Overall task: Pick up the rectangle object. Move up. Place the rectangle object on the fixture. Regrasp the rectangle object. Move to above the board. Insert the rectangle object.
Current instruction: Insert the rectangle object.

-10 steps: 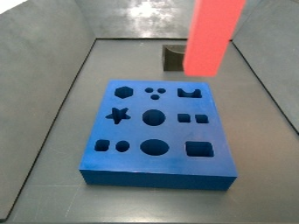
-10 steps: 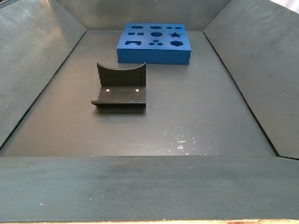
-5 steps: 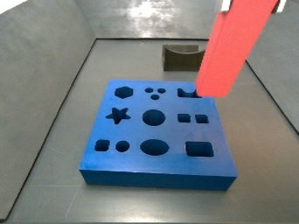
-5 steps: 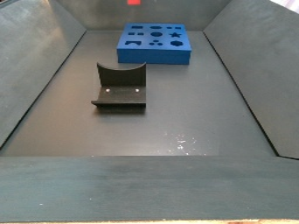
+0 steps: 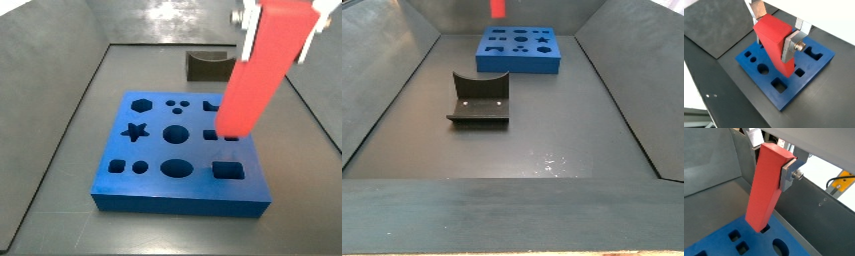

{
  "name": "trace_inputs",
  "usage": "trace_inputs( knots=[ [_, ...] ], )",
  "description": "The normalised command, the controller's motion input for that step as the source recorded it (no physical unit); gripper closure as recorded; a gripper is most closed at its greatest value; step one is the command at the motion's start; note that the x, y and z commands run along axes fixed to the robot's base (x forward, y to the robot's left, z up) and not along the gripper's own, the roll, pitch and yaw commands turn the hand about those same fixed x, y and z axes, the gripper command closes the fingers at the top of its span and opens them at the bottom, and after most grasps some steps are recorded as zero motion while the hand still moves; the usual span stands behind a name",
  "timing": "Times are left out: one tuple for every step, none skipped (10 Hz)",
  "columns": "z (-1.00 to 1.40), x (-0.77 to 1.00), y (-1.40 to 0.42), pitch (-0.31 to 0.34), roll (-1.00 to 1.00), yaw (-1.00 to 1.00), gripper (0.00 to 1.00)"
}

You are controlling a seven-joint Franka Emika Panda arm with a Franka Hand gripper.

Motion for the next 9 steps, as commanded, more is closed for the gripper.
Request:
trace_inputs(
  knots=[
    [-0.29, 0.0, -0.29, 0.0, -0.77, 0.09, 1.0],
    [-0.24, 0.0, -0.31, 0.0, -0.83, 0.07, 1.0],
    [-0.2, 0.0, -0.33, 0.0, -0.86, 0.05, 1.0],
    [-0.22, 0.0, -0.28, 0.0, -0.82, 0.02, 1.0],
    [-0.16, 0.0, 0.0, 0.0, -0.45, 0.0, 1.0],
    [-0.01, 0.04, 0.0, 0.0, 0.0, 0.0, 1.0],
    [-0.16, 0.07, 0.0, 0.0, -0.48, -0.02, 1.0],
    [0.0, 0.08, 0.0, 0.0, -1.0, -0.02, 1.0],
    [0.13, 0.12, 0.0, -0.069, -1.0, -0.1, 1.0]
  ],
)
